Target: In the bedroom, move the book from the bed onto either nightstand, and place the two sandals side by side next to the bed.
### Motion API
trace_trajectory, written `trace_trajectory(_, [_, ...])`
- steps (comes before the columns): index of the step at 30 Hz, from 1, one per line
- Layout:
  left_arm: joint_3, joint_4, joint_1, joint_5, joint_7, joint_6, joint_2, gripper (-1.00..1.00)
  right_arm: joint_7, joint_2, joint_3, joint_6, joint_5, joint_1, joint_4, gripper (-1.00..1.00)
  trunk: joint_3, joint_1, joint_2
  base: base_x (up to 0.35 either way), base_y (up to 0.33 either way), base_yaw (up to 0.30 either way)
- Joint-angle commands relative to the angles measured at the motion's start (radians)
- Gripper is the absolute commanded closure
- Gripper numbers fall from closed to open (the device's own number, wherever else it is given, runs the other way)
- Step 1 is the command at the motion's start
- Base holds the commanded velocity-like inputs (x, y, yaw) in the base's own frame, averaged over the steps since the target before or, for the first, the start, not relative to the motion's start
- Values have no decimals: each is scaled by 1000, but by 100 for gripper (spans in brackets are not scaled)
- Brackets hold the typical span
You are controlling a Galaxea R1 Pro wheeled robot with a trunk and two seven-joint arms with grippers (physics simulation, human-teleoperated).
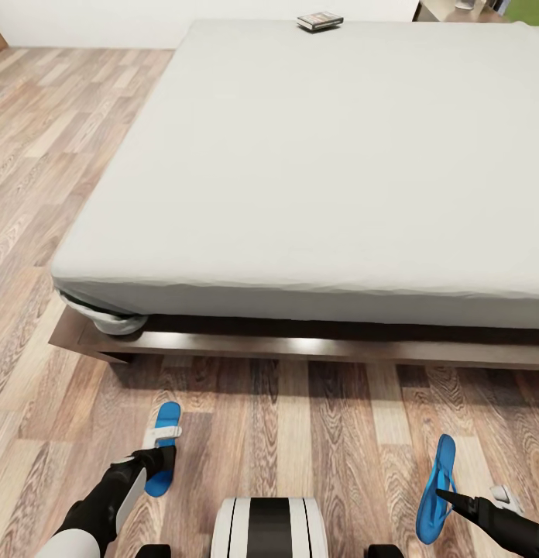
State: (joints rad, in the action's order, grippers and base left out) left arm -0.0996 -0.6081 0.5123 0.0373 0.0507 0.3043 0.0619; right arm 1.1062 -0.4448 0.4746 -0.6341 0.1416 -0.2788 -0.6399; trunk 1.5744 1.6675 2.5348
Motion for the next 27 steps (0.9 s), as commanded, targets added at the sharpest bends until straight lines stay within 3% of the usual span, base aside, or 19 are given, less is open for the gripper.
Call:
trace_trajectory(1, [-5, -4, 0, 4, 6, -18, -1, 100, 1, 0, 1, -7, 4, 0, 0, 100, 1, 0, 0, 0, 0, 0])
trace_trajectory(20, [-4, -4, 0, 4, 6, -16, -1, 100, 1, 0, 1, -7, 4, 0, 0, 100, 1, 0, 0, 0, 0, 0])
trace_trajectory(21, [-3, -4, 0, 4, 6, -16, -1, -100, 1, 1, 1, -7, 4, 0, 0, 100, 1, 0, 0, 0, 0, 0])
trace_trajectory(27, [-3, -4, 0, 4, 6, -17, -2, -100, 1, 0, 1, -7, 4, 0, 0, 100, 1, 0, 0, 0, 0, 0])
